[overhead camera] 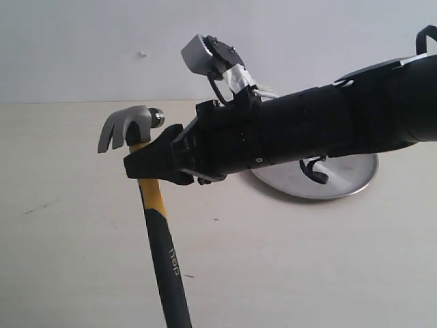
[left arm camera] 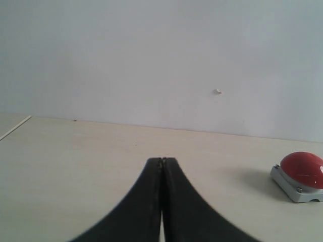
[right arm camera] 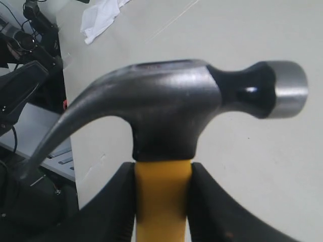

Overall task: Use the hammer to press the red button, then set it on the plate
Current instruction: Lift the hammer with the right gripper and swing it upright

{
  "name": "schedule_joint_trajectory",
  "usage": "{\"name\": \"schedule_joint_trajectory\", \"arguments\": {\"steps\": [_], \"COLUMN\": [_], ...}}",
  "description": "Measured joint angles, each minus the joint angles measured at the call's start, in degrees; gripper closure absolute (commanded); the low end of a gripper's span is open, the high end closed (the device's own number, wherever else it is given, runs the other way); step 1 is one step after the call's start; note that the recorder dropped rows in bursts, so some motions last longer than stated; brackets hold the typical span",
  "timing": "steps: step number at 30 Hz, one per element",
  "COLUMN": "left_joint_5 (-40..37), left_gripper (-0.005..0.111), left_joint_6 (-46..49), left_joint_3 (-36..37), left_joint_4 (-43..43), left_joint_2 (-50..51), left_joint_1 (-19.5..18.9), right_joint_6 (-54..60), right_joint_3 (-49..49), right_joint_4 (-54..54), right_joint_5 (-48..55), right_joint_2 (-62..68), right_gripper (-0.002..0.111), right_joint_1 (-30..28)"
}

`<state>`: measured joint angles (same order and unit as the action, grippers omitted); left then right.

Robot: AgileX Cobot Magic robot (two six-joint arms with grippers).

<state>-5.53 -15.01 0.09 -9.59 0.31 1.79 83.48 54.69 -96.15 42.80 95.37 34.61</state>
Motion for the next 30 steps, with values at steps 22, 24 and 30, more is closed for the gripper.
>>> {"name": "schedule_joint_trajectory", "arguments": {"steps": [22, 24, 30], "left_joint_5": [0.0, 0.0, 0.0], "left_gripper": [0.107, 0.107, 0.107], "left_joint_6": [0.0, 0.0, 0.0], "left_joint_3": [0.0, 0.0, 0.0], "left_joint_4": [0.0, 0.0, 0.0], "left_joint_2": [0.0, 0.0, 0.0], "left_joint_1": [0.0, 0.0, 0.0], "right_joint_6": [0.4, 0.4, 0.4], "right_joint_3": [-0.8, -0.8, -0.8], "right_joint_4": [-1.3, -1.3, -1.3], "right_joint_5": [-1.3, -1.3, 0.0], "right_joint_2": [0.0, 0.0, 0.0], "right_gripper": [0.108, 0.108, 0.108], "right_joint_1": [0.0, 0.0, 0.0]}}
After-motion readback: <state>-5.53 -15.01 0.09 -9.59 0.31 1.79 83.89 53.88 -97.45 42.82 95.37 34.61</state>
